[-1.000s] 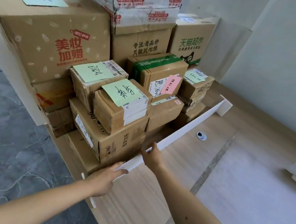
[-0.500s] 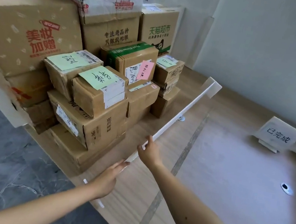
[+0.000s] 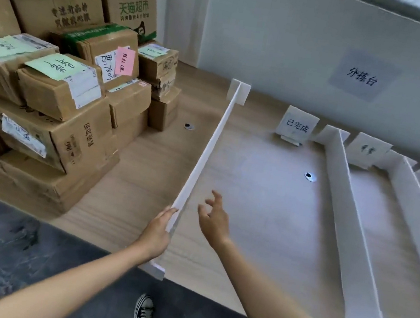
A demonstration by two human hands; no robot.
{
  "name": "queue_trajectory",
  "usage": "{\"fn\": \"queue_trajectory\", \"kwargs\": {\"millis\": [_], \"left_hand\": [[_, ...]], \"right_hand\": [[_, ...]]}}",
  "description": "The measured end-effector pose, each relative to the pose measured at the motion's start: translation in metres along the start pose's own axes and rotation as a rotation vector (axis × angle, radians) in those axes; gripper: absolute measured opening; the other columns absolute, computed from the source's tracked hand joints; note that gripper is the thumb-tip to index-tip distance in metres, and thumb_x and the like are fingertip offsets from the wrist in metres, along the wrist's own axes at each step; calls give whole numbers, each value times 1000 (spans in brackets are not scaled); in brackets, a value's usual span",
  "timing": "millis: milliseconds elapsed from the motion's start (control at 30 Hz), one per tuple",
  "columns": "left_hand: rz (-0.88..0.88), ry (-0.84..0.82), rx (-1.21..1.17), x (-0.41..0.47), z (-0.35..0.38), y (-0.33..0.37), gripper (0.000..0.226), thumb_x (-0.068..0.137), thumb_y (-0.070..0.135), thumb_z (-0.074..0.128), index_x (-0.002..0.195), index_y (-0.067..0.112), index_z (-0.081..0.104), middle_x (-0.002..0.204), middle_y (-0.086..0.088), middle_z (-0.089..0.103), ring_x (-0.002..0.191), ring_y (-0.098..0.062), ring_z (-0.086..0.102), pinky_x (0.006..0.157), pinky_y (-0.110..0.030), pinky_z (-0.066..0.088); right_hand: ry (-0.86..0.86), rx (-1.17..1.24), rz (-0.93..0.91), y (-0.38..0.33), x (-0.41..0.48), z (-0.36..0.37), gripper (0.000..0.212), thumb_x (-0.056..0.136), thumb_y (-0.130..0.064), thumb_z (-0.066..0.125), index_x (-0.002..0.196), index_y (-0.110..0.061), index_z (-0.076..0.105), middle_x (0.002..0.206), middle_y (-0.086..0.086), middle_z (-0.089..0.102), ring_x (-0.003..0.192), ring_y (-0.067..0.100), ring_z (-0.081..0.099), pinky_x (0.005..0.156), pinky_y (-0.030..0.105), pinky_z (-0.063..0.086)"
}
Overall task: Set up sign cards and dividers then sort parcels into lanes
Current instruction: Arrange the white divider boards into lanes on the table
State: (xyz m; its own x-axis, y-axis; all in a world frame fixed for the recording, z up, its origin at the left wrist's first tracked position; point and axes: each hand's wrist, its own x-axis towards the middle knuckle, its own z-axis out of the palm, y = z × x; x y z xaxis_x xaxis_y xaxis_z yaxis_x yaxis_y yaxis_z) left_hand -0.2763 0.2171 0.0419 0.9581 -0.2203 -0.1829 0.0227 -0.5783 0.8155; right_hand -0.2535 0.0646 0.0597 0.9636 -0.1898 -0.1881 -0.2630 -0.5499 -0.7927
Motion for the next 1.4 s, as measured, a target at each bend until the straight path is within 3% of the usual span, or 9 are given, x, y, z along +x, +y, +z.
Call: {"fn": "queue_trajectory", "kwargs": {"millis": [367, 500, 700, 800, 933, 1067, 1400], "left_hand": [[12, -59, 81, -7, 67, 31, 69, 81, -20, 27, 146, 5, 29, 155, -10, 21, 144, -21, 19, 109, -15, 12], [33, -48, 84, -2, 89, 47, 66, 82, -21, 28, 142, 4, 35, 151, -10, 29, 140, -22, 27, 101, -9, 15], [22, -52, 117, 7, 124, 61, 69, 81, -20, 29, 145, 5, 30, 154, -12, 24, 143, -22, 21, 112, -21, 15], [16, -77, 131, 11, 141, 71, 71, 80, -20, 28, 147, 6, 27, 156, -11, 20, 144, -22, 17, 115, -25, 14], [36, -68, 134, 17, 159, 83, 69, 81, -20, 29, 146, 5, 28, 155, -12, 21, 144, -23, 19, 112, -21, 13], [35, -44, 105, 19, 170, 91, 66, 82, -20, 30, 144, 3, 30, 153, -12, 26, 141, -24, 24, 109, -19, 17], [3, -13, 133, 28, 183, 93, 68, 81, -20, 31, 146, 1, 26, 156, -14, 19, 145, -23, 16, 115, -24, 12]], "right_hand": [[222, -27, 141, 95, -41, -130, 36, 94, -11, 41, 129, -17, 44, 110, 4, 65, 89, 30, 65, 78, 40, 51], [257, -11, 175, 125, -51, -155, 34, 94, -11, 43, 127, -15, 46, 103, 4, 64, 90, 32, 64, 78, 39, 50], [287, 3, 194, 151, -54, -190, 35, 92, -8, 42, 125, -16, 47, 102, 2, 66, 92, 31, 63, 78, 39, 50], [296, -17, 196, 163, -59, -210, 36, 91, -7, 41, 125, -18, 47, 104, 1, 66, 94, 29, 63, 73, 32, 47], [338, 7, 213, 180, -61, -231, 38, 90, -5, 42, 126, -15, 48, 105, 4, 67, 94, 31, 63, 81, 39, 50], [350, -7, 214, 194, -63, -246, 39, 89, -6, 42, 126, -16, 48, 100, 1, 66, 92, 31, 64, 81, 40, 52], [349, 17, 197, 208, -61, -261, 39, 90, -4, 41, 128, -12, 47, 99, 2, 63, 91, 31, 63, 80, 38, 52]]}}
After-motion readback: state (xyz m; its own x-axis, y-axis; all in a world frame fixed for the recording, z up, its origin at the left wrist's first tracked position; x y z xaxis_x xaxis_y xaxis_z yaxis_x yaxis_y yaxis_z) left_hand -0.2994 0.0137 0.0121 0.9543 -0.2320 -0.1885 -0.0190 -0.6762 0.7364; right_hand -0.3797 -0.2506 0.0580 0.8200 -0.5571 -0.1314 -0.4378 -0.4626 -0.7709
